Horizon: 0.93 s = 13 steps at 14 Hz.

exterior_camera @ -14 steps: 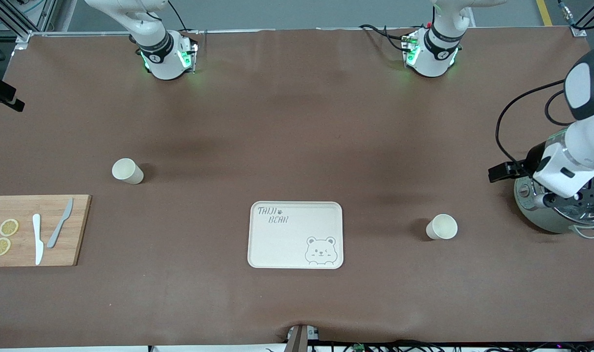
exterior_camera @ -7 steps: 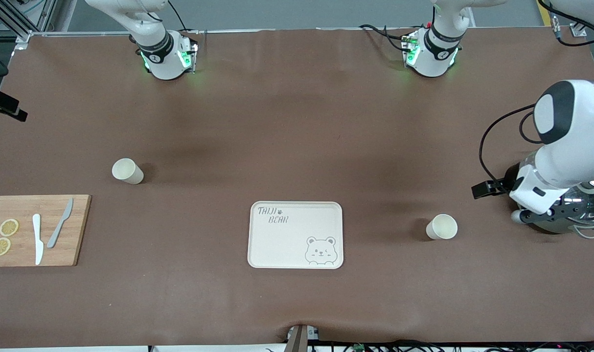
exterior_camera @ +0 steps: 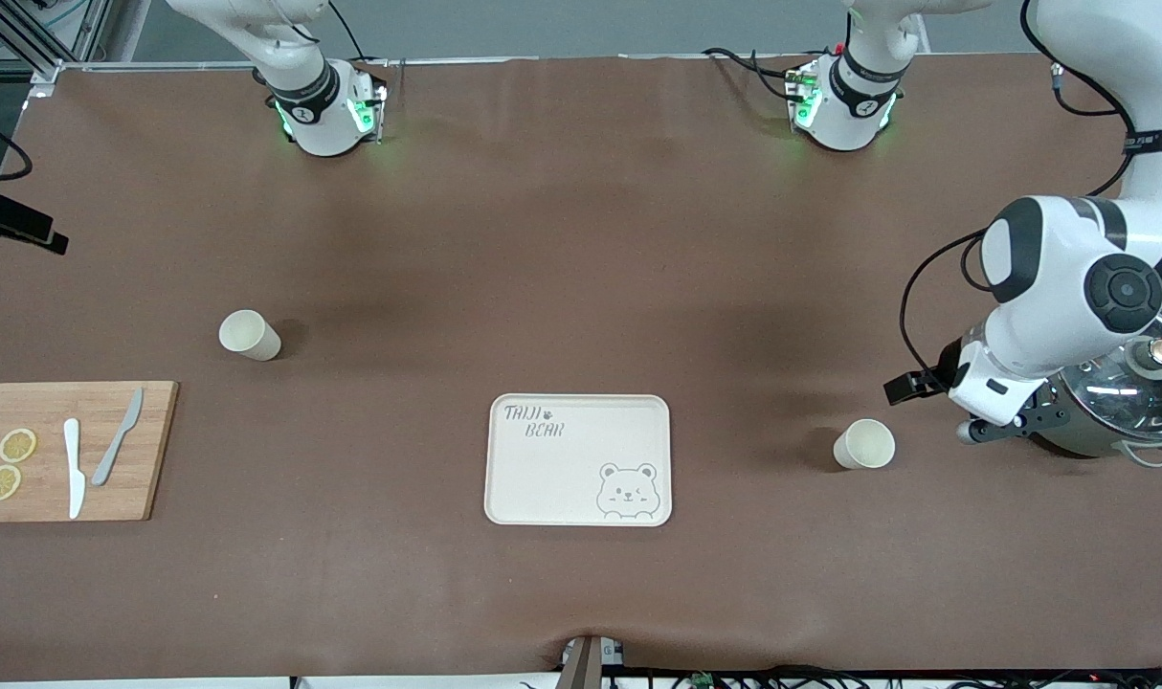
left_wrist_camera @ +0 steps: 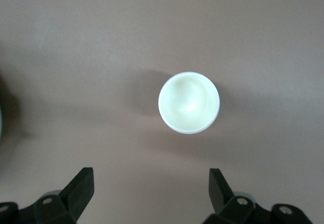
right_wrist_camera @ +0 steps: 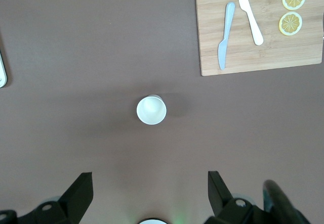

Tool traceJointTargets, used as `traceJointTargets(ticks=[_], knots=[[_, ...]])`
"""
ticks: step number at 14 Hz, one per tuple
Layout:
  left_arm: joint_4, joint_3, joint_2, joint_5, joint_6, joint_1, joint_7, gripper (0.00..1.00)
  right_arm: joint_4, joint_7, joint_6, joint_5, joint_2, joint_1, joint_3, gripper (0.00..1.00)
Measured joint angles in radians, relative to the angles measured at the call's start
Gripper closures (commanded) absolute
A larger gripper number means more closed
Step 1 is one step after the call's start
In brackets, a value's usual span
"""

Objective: Place white IKEA cup upright on tray with both arms
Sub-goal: 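Reach the left gripper down toward the white cup beside the pot, then grasp the white cup with the left gripper while the right gripper reaches the other cup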

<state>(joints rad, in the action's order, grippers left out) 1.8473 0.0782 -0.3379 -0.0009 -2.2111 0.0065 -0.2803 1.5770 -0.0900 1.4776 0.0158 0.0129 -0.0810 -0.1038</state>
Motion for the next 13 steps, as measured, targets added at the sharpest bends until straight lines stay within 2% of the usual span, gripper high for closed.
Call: traceJointTargets(ticks=[4, 7, 8, 10, 12, 13], knots=[[0.0, -0.001, -0.1, 0.0, -0.172, 0.033, 0.0, 0.0, -0.001, 0.0, 0.025, 0.0, 0.044, 0.0, 0.005, 0.0], [-0.032, 0.002, -0.145, -0.03, -0.199, 0.028, -0.002, 0.1, 0.0, 0.0, 0.104, 0.001, 0.119, 0.001, 0.01, 0.0], [-0.043, 0.002, -0.154, -0.045, -0.199, 0.025, -0.002, 0.14, 0.001, 0.0, 0.124, 0.001, 0.156, 0.001, 0.01, 0.0], [-0.055, 0.002, -0.171, -0.06, -0.199, 0.021, -0.002, 0.29, 0.001, -0.001, 0.165, 0.001, 0.23, 0.002, 0.011, 0.0], [-0.055, 0.003, -0.187, -0.061, -0.199, 0.017, -0.002, 0.36, 0.004, -0.001, 0.187, 0.001, 0.273, 0.002, 0.012, 0.0], [-0.055, 0.003, -0.198, -0.061, -0.199, 0.017, -0.002, 0.44, 0.015, -0.001, 0.202, 0.001, 0.283, 0.002, 0.012, 0.0]])
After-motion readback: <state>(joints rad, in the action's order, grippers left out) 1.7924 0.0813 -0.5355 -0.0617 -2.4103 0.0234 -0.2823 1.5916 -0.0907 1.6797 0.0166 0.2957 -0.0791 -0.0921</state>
